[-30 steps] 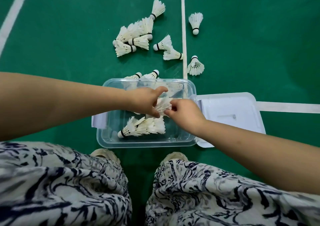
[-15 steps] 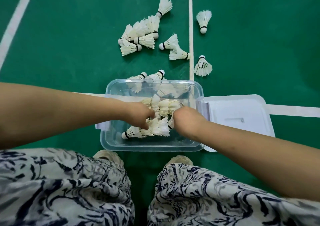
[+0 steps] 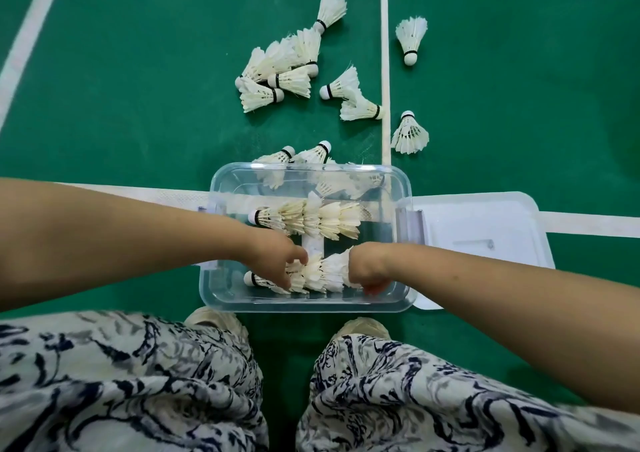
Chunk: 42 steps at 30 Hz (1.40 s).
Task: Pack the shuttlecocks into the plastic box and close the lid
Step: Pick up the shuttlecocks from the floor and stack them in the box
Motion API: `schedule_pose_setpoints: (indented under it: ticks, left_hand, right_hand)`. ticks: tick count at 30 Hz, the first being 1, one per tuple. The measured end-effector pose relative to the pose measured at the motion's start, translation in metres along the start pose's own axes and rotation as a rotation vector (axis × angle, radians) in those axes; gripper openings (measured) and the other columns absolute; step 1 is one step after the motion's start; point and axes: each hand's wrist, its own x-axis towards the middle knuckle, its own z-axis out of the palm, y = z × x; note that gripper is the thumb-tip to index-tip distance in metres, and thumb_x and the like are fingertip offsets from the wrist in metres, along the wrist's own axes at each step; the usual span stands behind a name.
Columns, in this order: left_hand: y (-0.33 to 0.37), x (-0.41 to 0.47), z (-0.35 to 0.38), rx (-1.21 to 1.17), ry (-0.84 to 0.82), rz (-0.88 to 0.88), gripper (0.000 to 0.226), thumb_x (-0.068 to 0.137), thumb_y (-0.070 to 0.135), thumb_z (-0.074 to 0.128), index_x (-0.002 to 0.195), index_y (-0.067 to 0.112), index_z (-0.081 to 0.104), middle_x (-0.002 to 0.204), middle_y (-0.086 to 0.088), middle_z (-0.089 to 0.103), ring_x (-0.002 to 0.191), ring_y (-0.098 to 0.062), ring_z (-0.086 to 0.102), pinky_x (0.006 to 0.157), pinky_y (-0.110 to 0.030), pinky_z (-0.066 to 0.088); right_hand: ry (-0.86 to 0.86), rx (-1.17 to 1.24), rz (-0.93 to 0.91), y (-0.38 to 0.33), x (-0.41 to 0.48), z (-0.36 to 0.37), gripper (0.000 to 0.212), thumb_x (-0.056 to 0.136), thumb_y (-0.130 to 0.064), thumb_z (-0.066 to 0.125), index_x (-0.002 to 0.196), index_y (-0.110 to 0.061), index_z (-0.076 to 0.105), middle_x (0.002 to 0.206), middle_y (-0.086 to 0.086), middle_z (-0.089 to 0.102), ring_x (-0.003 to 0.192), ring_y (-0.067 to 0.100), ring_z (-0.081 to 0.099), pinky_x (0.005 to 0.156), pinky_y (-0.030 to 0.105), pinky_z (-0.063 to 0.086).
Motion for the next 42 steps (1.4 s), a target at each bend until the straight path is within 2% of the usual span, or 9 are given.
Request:
schedule_pose_setpoints:
  ticks: [3,8,11,18,23,25,28,33,42]
  left_hand:
    - [0.000,-0.005,-0.002,0.038,0.016,-0.002,0.058,0.089,0.039,0.052,0.140,0.023,0.029,0.134,-0.010,0.048,0.118,-0.028,0.047,0.098,-0.036,0.040]
    - [0.000,-0.017,-0.024,-0.013,0.079,0.011,0.050,0.089,0.033,0.054,0.134,0.020,0.037,0.134,-0.006,0.051,0.117,-0.025,0.048,0.095,-0.032,0.039]
    - [0.001,-0.028,-0.047,-0.060,0.150,0.008,0.043,0.091,0.031,0.052,0.132,0.022,0.042,0.130,-0.002,0.055,0.113,-0.022,0.052,0.092,-0.027,0.039]
    - [-0.020,-0.055,-0.116,-0.206,0.607,0.008,0.028,0.091,0.024,0.052,0.118,0.022,0.057,0.108,0.001,0.065,0.090,-0.017,0.056,0.077,-0.022,0.039]
    - [-0.071,-0.032,-0.126,-0.310,0.624,-0.217,0.032,0.090,0.026,0.052,0.122,0.022,0.053,0.114,-0.007,0.063,0.091,-0.025,0.060,0.084,-0.031,0.047]
    - [-0.093,-0.018,-0.116,-0.473,0.521,-0.315,0.038,0.090,0.030,0.054,0.126,0.024,0.047,0.107,-0.010,0.061,0.078,-0.023,0.060,0.068,-0.033,0.052]
    - [-0.116,0.000,-0.100,-0.604,0.428,-0.428,0.051,0.087,0.036,0.057,0.133,0.026,0.037,0.105,-0.011,0.055,0.078,-0.024,0.057,0.058,-0.032,0.053]
    - [-0.127,0.022,-0.088,-0.799,0.317,-0.402,0.066,0.083,0.042,0.061,0.138,0.029,0.027,0.131,-0.013,0.048,0.092,-0.028,0.059,0.074,-0.041,0.054]
    - [-0.116,0.053,-0.082,-0.875,0.402,-0.315,0.056,0.080,0.029,0.069,0.129,0.015,0.045,0.099,-0.008,0.059,0.073,-0.019,0.058,0.060,-0.026,0.048]
  right_hand:
    - [0.038,-0.256,0.035,-0.007,-0.013,-0.006,0.039,0.094,-0.004,0.038,0.055,-0.009,0.045,0.037,0.000,0.049,0.050,0.014,0.043,0.051,0.024,0.037]
    - [0.296,-0.249,0.042,-0.006,-0.030,-0.037,0.031,0.096,-0.023,0.043,0.068,-0.010,0.052,0.064,0.002,0.046,0.062,0.017,0.046,0.064,0.026,0.041]
    - [0.495,-0.113,-0.030,-0.001,-0.040,-0.062,0.027,0.093,-0.025,0.046,0.072,-0.010,0.055,0.067,0.003,0.049,0.072,0.023,0.049,0.054,0.025,0.037]
    - [0.834,0.061,-0.042,0.039,-0.054,-0.136,0.029,0.089,-0.027,0.051,0.103,-0.007,0.066,0.103,0.014,0.067,0.088,0.028,0.059,0.075,0.030,0.048]
    - [0.485,0.499,0.020,0.062,-0.009,-0.145,0.047,0.090,-0.035,0.058,0.132,-0.017,0.046,0.125,0.011,0.051,0.107,0.028,0.054,0.079,0.042,0.055]
    - [0.383,0.561,0.038,0.062,0.010,-0.140,0.060,0.089,-0.039,0.059,0.141,-0.022,0.034,0.143,0.010,0.039,0.124,0.034,0.045,0.084,0.048,0.051]
    - [0.303,0.526,0.032,0.056,0.031,-0.139,0.070,0.086,-0.046,0.061,0.144,-0.025,0.028,0.151,0.010,0.030,0.133,0.036,0.037,0.090,0.051,0.047]
    - [0.304,0.487,-0.062,0.040,0.054,-0.138,0.074,0.083,-0.047,0.064,0.143,-0.020,0.032,0.151,0.005,0.032,0.136,0.029,0.036,0.109,0.043,0.035]
    - [0.266,0.227,-0.027,0.018,0.068,-0.142,0.055,0.091,-0.044,0.052,0.136,-0.012,0.049,0.140,0.008,0.049,0.123,0.027,0.050,0.106,0.039,0.039]
